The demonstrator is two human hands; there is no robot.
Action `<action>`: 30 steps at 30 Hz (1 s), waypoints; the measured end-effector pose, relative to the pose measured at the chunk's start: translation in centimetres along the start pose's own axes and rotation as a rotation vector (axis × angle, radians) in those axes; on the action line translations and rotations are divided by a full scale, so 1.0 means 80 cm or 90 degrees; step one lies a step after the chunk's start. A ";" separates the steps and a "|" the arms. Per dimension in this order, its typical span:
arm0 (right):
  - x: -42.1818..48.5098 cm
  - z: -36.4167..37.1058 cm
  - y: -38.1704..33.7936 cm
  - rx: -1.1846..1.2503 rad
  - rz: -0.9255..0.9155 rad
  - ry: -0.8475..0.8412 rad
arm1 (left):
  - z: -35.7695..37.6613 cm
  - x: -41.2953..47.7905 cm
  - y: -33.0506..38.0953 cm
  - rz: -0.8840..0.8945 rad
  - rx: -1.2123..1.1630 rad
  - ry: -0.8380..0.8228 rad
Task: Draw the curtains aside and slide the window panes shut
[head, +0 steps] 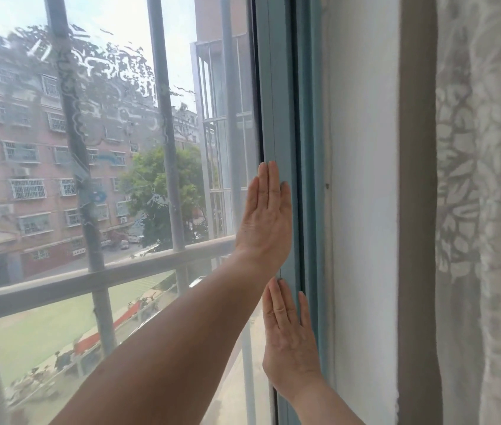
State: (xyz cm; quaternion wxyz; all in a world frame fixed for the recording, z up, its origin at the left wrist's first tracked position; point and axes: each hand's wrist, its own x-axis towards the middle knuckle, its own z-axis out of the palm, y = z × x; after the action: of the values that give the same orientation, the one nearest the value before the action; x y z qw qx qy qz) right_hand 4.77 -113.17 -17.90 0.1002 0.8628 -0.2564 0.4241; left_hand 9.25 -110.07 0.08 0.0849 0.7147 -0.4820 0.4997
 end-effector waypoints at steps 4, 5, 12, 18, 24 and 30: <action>-0.001 -0.001 -0.001 0.002 0.001 0.003 | -0.004 -0.001 0.000 -0.004 -0.002 -0.002; -0.001 -0.002 -0.001 0.003 0.000 0.005 | -0.004 -0.001 0.000 -0.003 -0.004 -0.002; -0.002 -0.003 0.000 0.004 0.000 -0.001 | -0.002 -0.001 0.000 -0.003 -0.016 0.001; 0.001 -0.001 0.004 -0.006 -0.001 0.007 | 0.002 0.002 0.004 0.000 0.011 -0.018; -0.001 -0.017 -0.001 -0.018 0.016 -0.012 | -0.009 -0.001 -0.005 0.020 -0.017 -0.046; -0.005 -0.026 -0.017 0.008 0.033 0.042 | -0.013 -0.029 -0.020 0.042 -0.041 -0.054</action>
State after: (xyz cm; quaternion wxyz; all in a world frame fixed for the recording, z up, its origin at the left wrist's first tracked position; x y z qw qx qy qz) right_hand 3.83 -111.07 -16.88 0.0923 0.8420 -0.2723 0.4564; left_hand 9.74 -107.18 -0.70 0.0707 0.7158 -0.5244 0.4557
